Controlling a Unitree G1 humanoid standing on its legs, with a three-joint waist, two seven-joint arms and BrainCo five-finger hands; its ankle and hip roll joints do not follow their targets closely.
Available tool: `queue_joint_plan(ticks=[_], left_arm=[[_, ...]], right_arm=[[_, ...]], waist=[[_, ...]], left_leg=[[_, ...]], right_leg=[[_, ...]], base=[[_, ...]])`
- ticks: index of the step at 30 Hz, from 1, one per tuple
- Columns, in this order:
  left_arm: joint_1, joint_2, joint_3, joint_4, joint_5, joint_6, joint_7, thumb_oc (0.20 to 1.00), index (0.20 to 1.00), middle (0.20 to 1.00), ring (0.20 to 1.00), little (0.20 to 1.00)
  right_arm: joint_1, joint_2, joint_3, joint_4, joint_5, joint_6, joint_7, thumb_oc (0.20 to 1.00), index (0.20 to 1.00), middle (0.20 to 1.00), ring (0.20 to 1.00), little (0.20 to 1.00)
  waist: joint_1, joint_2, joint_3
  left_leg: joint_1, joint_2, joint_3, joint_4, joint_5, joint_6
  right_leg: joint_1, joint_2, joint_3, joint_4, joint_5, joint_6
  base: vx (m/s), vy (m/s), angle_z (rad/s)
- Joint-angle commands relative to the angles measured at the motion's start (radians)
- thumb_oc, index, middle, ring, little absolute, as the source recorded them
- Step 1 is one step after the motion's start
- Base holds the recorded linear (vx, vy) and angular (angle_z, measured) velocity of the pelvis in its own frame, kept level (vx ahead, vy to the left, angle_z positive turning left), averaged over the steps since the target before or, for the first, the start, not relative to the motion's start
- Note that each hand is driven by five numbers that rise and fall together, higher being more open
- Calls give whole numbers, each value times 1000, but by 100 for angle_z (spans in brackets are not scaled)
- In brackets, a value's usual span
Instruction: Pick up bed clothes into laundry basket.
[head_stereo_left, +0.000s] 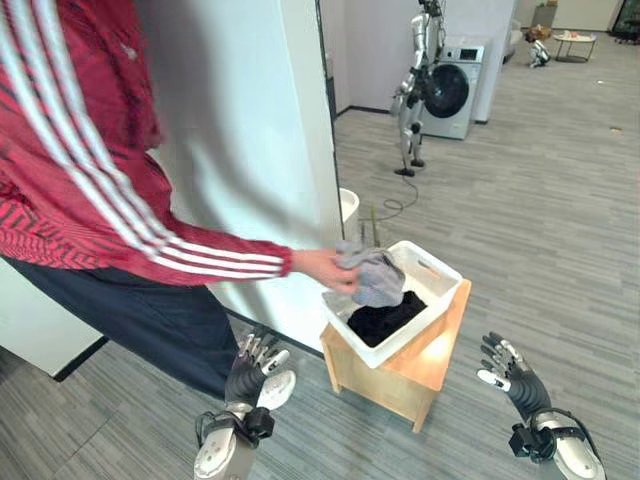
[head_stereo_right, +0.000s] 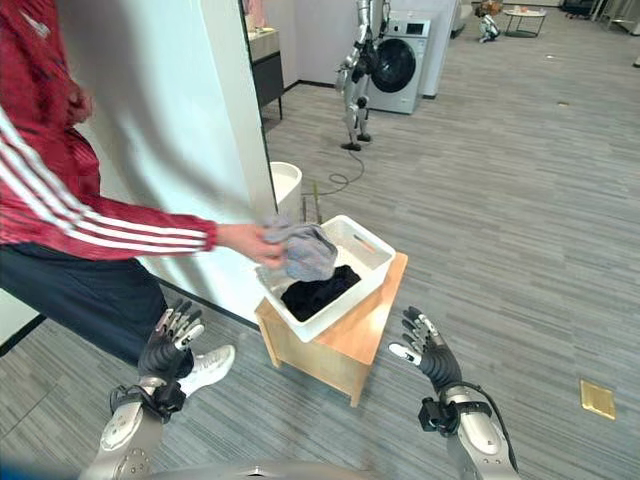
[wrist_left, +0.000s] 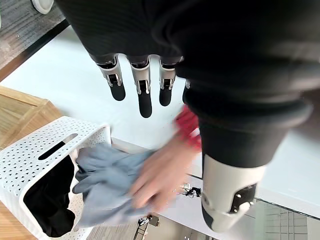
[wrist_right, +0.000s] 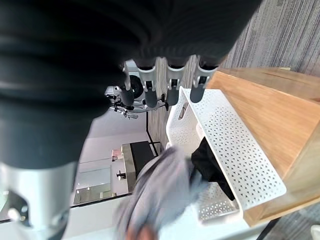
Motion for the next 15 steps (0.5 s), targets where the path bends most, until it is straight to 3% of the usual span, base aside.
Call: queue_joint_plan(ticks=[1,15], left_arm=[[-69,53,4,12,33,-34,7,1000,1000,1000,1000,1000],[-74,52,29,18,29,-44,28,1000,1000,1000,1000,1000]], right_arm=[[-95,-22,25,-8,4,-32,-3,1000,1000,1000,1000,1000],[-107,-15,40,2,2,-30,-5,1000,1000,1000,1000,1000]], waist=[[-9,-32,7],[0,-36,8]], left_leg=[[31,47,13,12,-7,-31],[25,39,7,12,-13,-25]], right_leg=[[-53,-41,-8,107,-5,14],[-57,-48,-4,103,0,18]], base=[[0,0,0],[4,3,-1]])
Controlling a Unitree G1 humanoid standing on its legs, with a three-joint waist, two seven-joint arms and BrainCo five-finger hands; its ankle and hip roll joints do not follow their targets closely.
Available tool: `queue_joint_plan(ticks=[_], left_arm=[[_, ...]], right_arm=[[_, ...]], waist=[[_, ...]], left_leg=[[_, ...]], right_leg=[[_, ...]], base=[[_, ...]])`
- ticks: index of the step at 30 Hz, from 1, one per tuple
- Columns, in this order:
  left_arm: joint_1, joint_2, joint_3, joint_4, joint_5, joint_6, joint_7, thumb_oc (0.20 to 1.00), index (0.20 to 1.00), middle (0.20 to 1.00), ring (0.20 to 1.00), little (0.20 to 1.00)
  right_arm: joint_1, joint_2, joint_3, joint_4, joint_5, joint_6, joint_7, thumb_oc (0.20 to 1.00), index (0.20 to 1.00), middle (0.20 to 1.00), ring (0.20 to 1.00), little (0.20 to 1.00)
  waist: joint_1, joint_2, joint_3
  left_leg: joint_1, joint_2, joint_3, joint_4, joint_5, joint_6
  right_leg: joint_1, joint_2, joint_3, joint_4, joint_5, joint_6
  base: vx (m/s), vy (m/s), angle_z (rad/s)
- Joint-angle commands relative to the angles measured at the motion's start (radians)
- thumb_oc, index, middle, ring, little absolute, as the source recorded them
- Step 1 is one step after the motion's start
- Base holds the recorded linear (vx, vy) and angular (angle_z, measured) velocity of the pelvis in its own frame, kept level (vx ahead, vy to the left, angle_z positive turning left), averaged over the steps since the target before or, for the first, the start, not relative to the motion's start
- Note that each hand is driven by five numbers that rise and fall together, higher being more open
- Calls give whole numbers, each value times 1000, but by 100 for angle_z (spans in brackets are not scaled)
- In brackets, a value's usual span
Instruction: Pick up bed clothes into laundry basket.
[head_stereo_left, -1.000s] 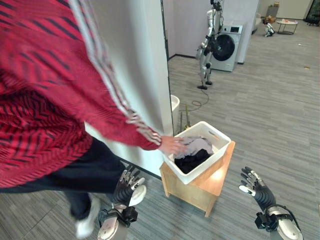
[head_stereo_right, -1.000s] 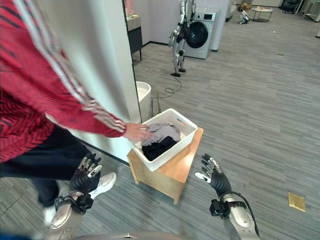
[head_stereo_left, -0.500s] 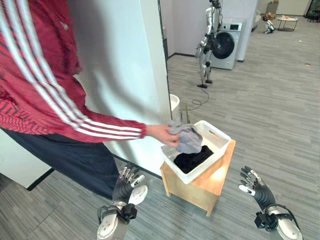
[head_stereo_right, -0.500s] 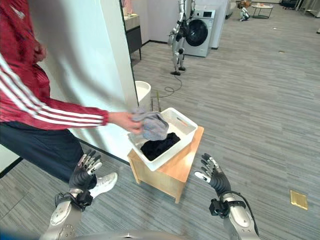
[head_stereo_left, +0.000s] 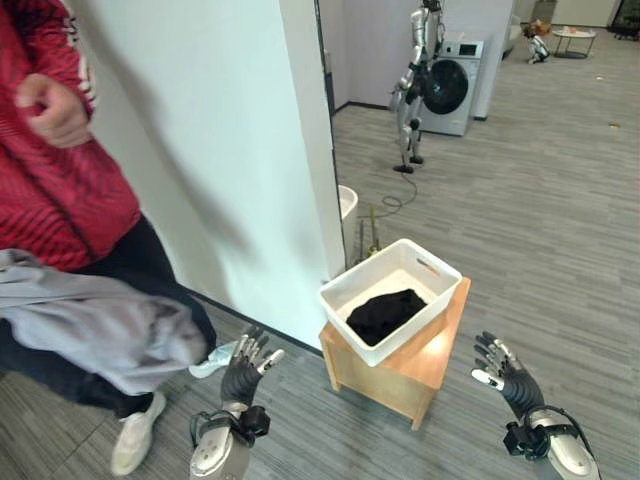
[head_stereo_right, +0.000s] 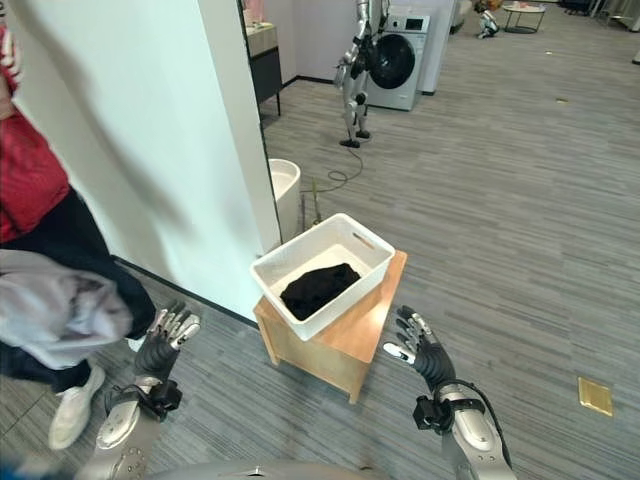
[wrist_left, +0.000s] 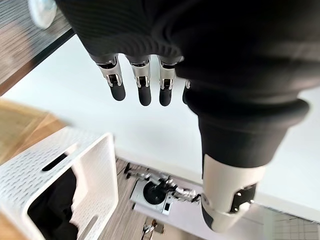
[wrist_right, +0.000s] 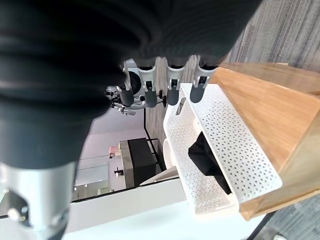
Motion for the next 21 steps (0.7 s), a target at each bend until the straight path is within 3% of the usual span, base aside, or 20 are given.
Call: queue_joint_plan(ticks=[1,4,6,7,9,10,12,15,16,17,18,19,20,21], left_arm=[[-69,33,35,3,30,-45,-4,1000,1000,1000,1000,1000],[-66,33,49,-2,30,-49,2,1000,1000,1000,1000,1000],[-75,44,72,-23,24,-53,14,1000,1000,1000,1000,1000],[-79,50,71,-25,20,-53,13,1000,1000,1000,1000,1000],[-96,65,69,-25,9,-56,13,1000,1000,1000,1000,1000],[-109,73,58,-12,11,-56,9,1000,1000,1000,1000,1000],[-113,83,67,-9,14,-62,3,1000,1000,1000,1000,1000],[-138,98,64,9,3,-86,9,1000,1000,1000,1000,1000],[-134,94,62,10,-3,-78,-8,1000,1000,1000,1000,1000],[-106,88,80,4,-11,-79,-20,1000,1000,1000,1000,1000],[-106,87,81,3,-11,-78,-20,1000,1000,1000,1000,1000],[-75,65,98,-8,-44,-78,-30,1000,1000,1000,1000,1000],[-75,65,98,-9,-44,-78,-30,1000,1000,1000,1000,1000],[-60,41,114,-20,-81,-79,-28,1000,1000,1000,1000,1000]], right_arm=[[-96,-16,11,-6,1,-31,-5,1000,1000,1000,1000,1000],[-109,-15,17,0,0,-31,-5,1000,1000,1000,1000,1000],[-151,-22,34,8,11,-34,2,1000,1000,1000,1000,1000],[-155,-25,37,4,14,-36,3,1000,1000,1000,1000,1000],[-162,-29,33,-9,9,-42,7,1000,1000,1000,1000,1000],[-165,-31,23,7,-4,-47,-4,1000,1000,1000,1000,1000],[-161,-28,4,8,9,-47,-4,1000,1000,1000,1000,1000],[-150,-54,-37,38,7,-66,-6,1000,1000,1000,1000,1000],[-145,-62,-40,39,25,-60,-4,1000,1000,1000,1000,1000],[-144,-75,-36,27,33,-53,12,1000,1000,1000,1000,1000],[-144,-75,-36,27,33,-53,13,1000,1000,1000,1000,1000],[-133,-80,-52,27,47,-54,20,1000,1000,1000,1000,1000],[-133,-80,-52,28,48,-55,21,1000,1000,1000,1000,1000],[-134,-88,-70,26,51,-64,17,1000,1000,1000,1000,1000]], waist=[[2,-33,7],[13,-35,10],[40,-36,36],[44,-38,53],[44,-40,87],[21,-30,102],[7,-29,92],[-25,-27,70],[-26,-36,63],[0,-51,59],[-2,-49,58],[26,-61,55],[19,-58,51],[28,-69,64]], left_leg=[[33,38,-3,12,-12,-25],[34,32,-12,12,-16,-17],[-3,32,-45,106,-51,7],[-22,29,-67,143,-60,17],[-42,8,-147,154,-58,38],[-45,11,-240,138,-44,35],[-57,11,-332,150,-39,14],[-120,2,-517,175,-17,-20],[-149,-7,-570,189,-13,-28],[-155,-2,-590,187,-11,-40],[-157,0,-592,184,-6,-41],[-196,6,-669,156,71,-69],[-202,8,-678,151,78,-72],[-248,22,-693,131,124,-93]], right_leg=[[-49,-48,-9,103,-1,18],[-57,-52,-6,120,-8,20],[-116,-68,5,284,-53,15],[-156,-75,16,373,-35,13],[-255,-84,77,583,60,23],[-313,-13,208,668,84,14],[-268,24,328,590,19,-8],[-167,117,598,428,-147,-16],[-128,138,650,385,-171,-15],[-92,122,617,328,-175,-31],[-92,122,616,322,-170,-31],[-67,126,541,262,-170,-61],[-70,128,533,257,-164,-62],[-61,145,482,235,-161,-72]], base=[[0,0,0],[0,0,0],[-80,13,-4],[-127,16,6],[-121,-13,57],[-56,-146,122],[24,-263,196],[17,-255,320],[-68,-311,258],[-82,-251,196],[-153,-400,220],[-133,-266,216],[-279,-477,147],[-301,-286,108]])
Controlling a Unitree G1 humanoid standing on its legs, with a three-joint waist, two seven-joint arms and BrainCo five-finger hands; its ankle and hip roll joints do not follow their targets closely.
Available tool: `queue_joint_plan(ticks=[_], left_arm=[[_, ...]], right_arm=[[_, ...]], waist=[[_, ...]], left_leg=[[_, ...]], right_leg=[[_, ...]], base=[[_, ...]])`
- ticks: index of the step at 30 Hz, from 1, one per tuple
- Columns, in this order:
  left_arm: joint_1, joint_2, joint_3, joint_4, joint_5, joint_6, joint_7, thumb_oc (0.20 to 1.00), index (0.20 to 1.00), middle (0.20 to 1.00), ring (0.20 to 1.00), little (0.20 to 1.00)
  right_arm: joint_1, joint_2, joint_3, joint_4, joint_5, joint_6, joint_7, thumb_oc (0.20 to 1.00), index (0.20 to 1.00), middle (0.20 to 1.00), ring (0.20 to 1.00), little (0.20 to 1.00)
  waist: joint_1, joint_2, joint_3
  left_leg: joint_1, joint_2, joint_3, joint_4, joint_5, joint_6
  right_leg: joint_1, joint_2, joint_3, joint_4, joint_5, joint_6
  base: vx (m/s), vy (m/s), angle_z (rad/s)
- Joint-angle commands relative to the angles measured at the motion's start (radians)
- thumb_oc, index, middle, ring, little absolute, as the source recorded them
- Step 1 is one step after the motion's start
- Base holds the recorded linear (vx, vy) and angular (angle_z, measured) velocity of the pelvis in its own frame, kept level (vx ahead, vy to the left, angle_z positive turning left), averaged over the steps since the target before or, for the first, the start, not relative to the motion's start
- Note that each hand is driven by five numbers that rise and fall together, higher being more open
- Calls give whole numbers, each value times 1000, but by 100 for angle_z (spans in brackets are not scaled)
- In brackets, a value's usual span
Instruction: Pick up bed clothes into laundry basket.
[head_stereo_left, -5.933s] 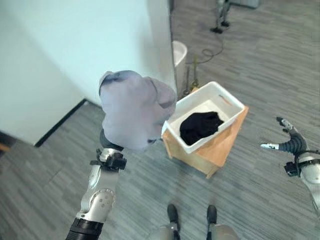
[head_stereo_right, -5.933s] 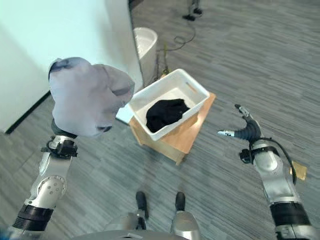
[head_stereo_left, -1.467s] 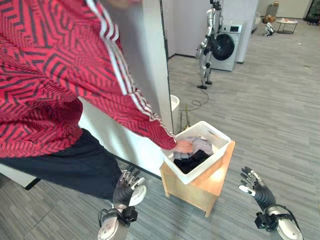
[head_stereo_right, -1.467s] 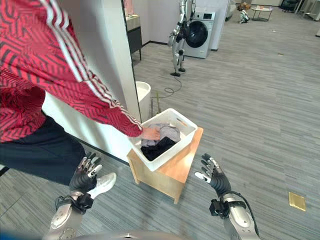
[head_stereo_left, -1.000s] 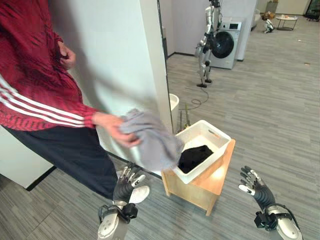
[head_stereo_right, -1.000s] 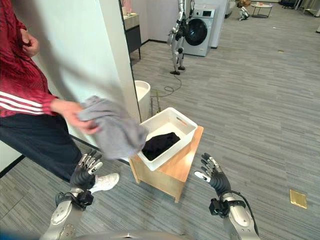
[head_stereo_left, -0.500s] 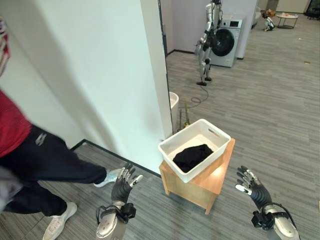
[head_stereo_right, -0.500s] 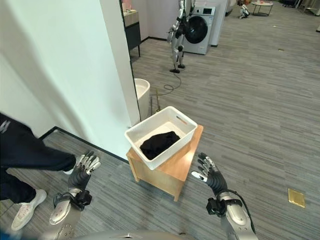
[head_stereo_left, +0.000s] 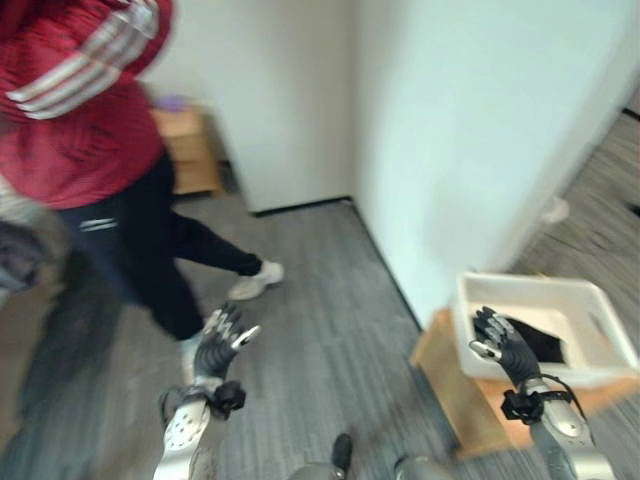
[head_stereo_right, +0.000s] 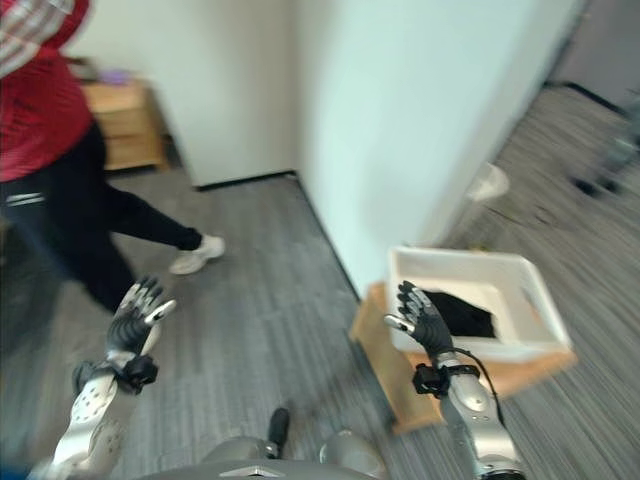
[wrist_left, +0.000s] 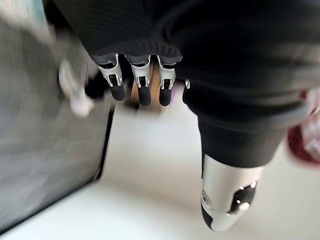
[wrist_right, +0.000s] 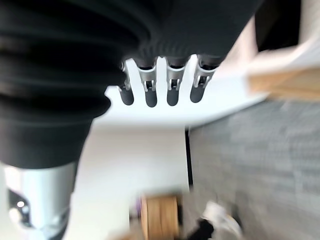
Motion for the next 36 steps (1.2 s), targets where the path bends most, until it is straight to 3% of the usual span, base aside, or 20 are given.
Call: queue_joint_plan(ticks=[1,2,3,4,5,10,11,13,17,18,23,36], left_arm=[[-91,-13,-12,-24,-68,-36,-26,1000,1000,1000,1000,1000],[-92,-13,-11,-24,-68,-36,-26,1000,1000,1000,1000,1000],[-86,-8,-2,-7,-47,-28,-23,1000,1000,1000,1000,1000],[-86,-8,-2,-7,-47,-27,-23,1000,1000,1000,1000,1000],[-85,-7,0,-8,-46,-23,-27,1000,1000,1000,1000,1000],[-85,-7,0,-8,-46,-23,-27,1000,1000,1000,1000,1000],[-142,9,-63,5,-51,-6,-47,1000,1000,1000,1000,1000],[-161,12,-93,2,-45,1,-47,1000,1000,1000,1000,1000],[-161,17,-97,-5,-38,1,-47,1000,1000,1000,1000,1000],[-133,28,-80,-33,-25,2,-58,1000,1000,1000,1000,1000],[-73,13,-29,-25,-9,0,-47,1000,1000,1000,1000,1000],[-77,1,-38,-28,-9,-4,-42,1000,1000,1000,1000,1000]], right_arm=[[2,-25,-55,-77,43,-63,6,1000,1000,1000,1000,1000],[1,-26,-55,-77,43,-63,6,1000,1000,1000,1000,1000],[-7,-42,-56,-73,25,-58,-11,1000,1000,1000,1000,1000],[-7,-42,-56,-73,25,-58,-11,1000,1000,1000,1000,1000],[-3,-32,-68,-73,59,-57,-12,1000,1000,1000,1000,1000],[-3,-32,-68,-72,59,-57,-12,1000,1000,1000,1000,1000],[73,45,-122,-92,132,-79,-16,1000,1000,1000,1000,1000],[72,63,-108,-79,146,-77,-17,1000,1000,1000,1000,1000],[64,66,-99,-66,143,-78,-17,1000,1000,1000,1000,1000],[54,79,-74,-58,157,-66,-1,1000,1000,1000,1000,1000],[50,72,-41,-55,130,-44,29,1000,1000,1000,1000,1000],[48,64,0,-45,109,-28,48,1000,1000,1000,1000,1000]], waist=[[-90,-69,-17],[-92,-66,-21],[-116,-90,-5],[-115,-89,-6],[-137,-98,-4],[-137,-97,-5],[-244,-49,-56],[-252,-22,-78],[-251,-21,-79],[-233,-26,-80],[-190,-41,-84],[-184,-62,-90]], left_leg=[[-77,139,-95,-34,168,-29],[-85,140,-97,-32,169,-30],[-72,192,193,83,86,14],[-76,193,193,85,86,14],[-35,210,343,194,12,40],[-37,210,342,194,12,40],[161,264,619,101,-80,2],[205,225,594,-85,-54,-2],[217,216,585,-128,-35,-2],[225,202,603,-168,4,8],[229,173,588,-178,0,27],[245,153,602,-178,-13,45]], right_leg=[[116,-45,-75,-316,154,-40],[110,-43,-77,-317,157,-39],[84,-59,-165,-314,178,-40],[82,-58,-164,-314,180,-40],[65,-83,-256,-331,197,-51],[64,-83,-257,-331,197,-51],[61,-140,-532,-371,183,-27],[51,-162,-580,-388,214,0],[47,-171,-584,-388,225,7],[36,-188,-595,-407,272,13],[40,-213,-593,-429,306,32],[38,-226,-564,-434,337,52]], base=[[-299,-282,151],[-416,-165,194],[-281,-93,233],[-497,-154,208],[-227,-60,145],[-82,29,70],[-242,332,97],[-155,291,362],[-34,93,43],[-100,162,-9],[-44,132,6],[-2,47,-6]])
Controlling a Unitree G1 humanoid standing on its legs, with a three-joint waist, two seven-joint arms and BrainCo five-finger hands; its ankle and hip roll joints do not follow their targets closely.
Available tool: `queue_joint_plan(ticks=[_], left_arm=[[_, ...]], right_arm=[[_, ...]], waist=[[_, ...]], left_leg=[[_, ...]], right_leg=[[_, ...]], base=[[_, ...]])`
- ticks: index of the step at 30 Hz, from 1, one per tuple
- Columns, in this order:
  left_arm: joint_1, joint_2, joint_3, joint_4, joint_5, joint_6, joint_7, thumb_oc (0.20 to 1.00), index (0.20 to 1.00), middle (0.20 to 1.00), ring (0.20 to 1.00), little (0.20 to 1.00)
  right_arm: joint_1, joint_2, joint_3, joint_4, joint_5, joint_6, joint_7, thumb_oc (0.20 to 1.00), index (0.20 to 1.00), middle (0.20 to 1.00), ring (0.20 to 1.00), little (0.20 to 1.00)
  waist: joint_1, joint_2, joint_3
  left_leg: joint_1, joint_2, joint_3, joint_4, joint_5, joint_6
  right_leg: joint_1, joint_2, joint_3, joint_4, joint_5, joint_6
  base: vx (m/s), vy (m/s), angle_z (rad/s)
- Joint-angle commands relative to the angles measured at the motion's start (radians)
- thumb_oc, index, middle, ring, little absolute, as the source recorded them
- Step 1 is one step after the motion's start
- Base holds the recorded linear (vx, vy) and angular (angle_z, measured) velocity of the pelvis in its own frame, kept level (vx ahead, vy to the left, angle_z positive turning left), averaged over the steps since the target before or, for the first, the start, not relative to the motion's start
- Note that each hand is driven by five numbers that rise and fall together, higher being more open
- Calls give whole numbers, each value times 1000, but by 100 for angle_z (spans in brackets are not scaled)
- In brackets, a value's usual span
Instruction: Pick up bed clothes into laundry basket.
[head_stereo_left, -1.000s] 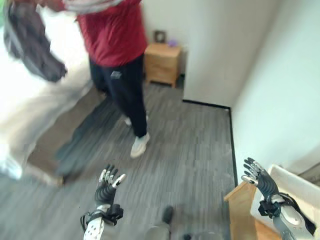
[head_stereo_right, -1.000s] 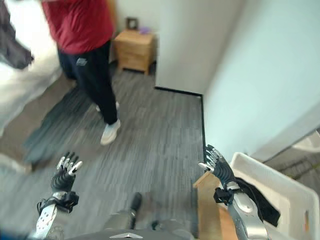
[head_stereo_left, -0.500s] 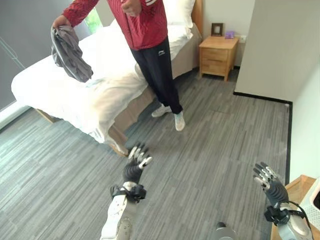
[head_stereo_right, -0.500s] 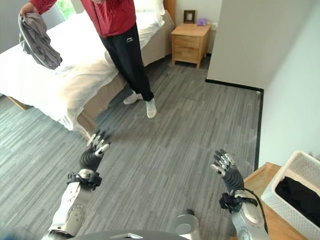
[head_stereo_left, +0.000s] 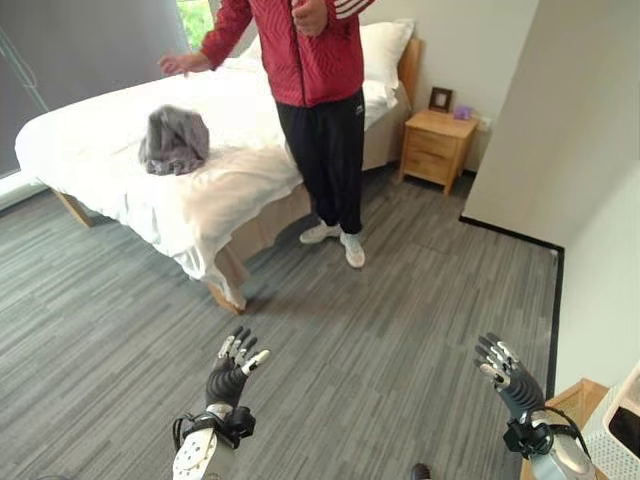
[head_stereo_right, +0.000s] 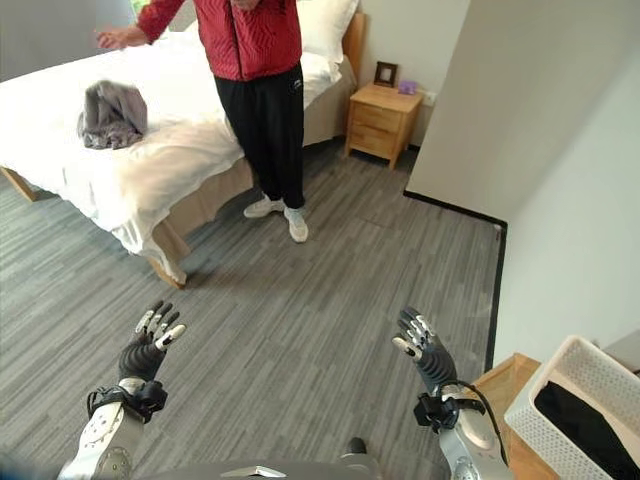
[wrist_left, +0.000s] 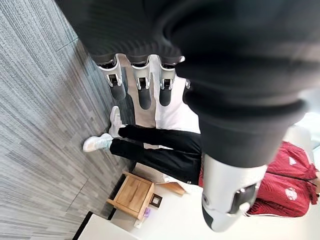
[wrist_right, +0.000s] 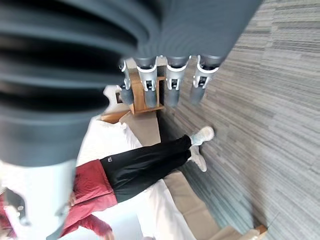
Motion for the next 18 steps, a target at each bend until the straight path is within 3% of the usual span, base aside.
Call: queue_joint_plan(ticks=[1,8,9,13,18], left_arm=[[-52,7,41,-54,18,-47,-4,1000,1000,1000,1000,1000],[-70,3,33,-48,17,-52,13,1000,1000,1000,1000,1000],[-126,111,236,-47,204,-105,215,1000,1000,1000,1000,1000],[-181,64,192,-39,77,-109,207,1000,1000,1000,1000,1000],[-192,89,193,-66,113,-110,198,1000,1000,1000,1000,1000]], right_arm=[[-72,-30,-7,-18,-7,-33,10,1000,1000,1000,1000,1000],[-83,-22,0,-14,9,-45,1,1000,1000,1000,1000,1000],[-181,116,-317,6,289,-191,-136,1000,1000,1000,1000,1000],[-199,135,-326,-72,261,-211,-202,1000,1000,1000,1000,1000],[-165,94,-316,-87,124,-177,-201,1000,1000,1000,1000,1000]], waist=[[3,-6,26],[-2,-11,20],[14,10,39],[5,9,20],[-7,7,15]], left_leg=[[6,16,-27,9,-32,6],[11,18,-22,9,-31,4],[-11,7,-100,17,-12,-7],[2,18,-109,38,-31,-4],[11,24,-121,53,-43,-1]], right_leg=[[16,44,-26,66,-81,-1],[13,47,-15,68,-80,3],[17,-32,204,-8,39,81],[34,-32,197,16,-11,68],[49,-25,194,36,-45,54]], base=[[11,6,-17],[10,6,-7],[0,0,0],[42,-16,-14],[34,0,15]])
